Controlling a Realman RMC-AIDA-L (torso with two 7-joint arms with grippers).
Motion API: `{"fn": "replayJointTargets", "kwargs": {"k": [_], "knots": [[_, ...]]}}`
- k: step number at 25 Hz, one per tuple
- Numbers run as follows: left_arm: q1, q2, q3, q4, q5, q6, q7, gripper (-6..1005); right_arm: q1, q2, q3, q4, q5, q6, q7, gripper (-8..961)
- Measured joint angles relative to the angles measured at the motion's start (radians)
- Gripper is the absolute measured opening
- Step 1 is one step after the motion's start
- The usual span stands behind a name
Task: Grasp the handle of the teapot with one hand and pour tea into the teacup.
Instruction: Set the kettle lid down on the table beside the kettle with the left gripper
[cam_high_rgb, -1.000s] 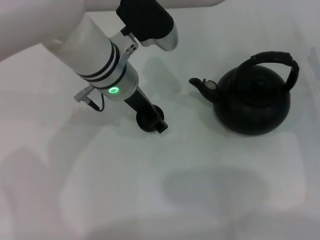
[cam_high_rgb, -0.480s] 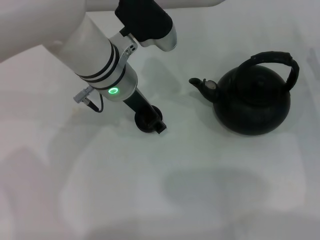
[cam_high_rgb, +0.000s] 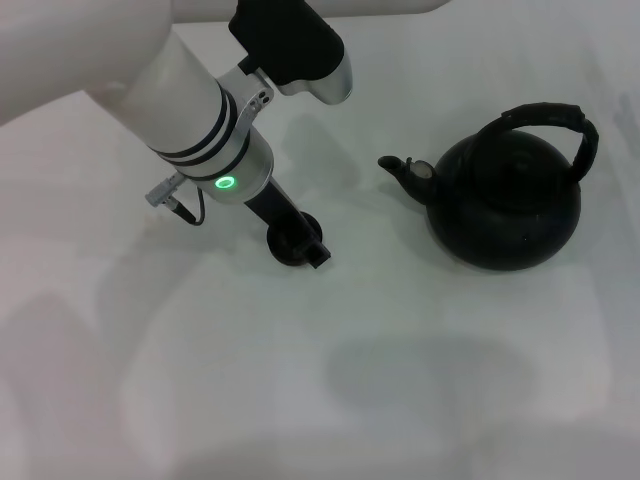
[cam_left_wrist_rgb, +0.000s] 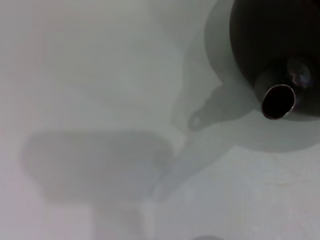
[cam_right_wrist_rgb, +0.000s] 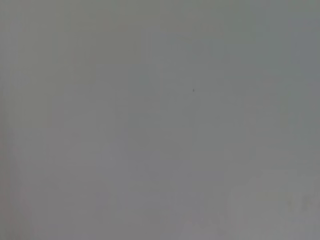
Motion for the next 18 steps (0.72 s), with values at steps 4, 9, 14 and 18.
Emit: {"fn": "replayJointTargets", "kwargs": {"k": [4,9,14,18], "knots": [[0.0,-0.001,0.001,0.0,0.001,-0.002,0.0,791,0.001,0.0,0.0,0.0,0.0,-0.001,0.0,758],[-0.002,-0.001,0.016,-0.007,0.0,-0.008,0.0,797,0.003,-0.002,0.0,0.003,0.0,0.0,0.0,755],[-0.004,-0.001,0.016,-0.011,0.001,-0.009,-0.009,802,0.003,-0.002,0.0,0.003,0.0,0.001,0.0,753],[-0.006,-0.002,0.02,-0.014,0.001,-0.003,-0.023,806,0.003,-0.002,0.0,0.004,0.0,0.002,0.0,751]]}}
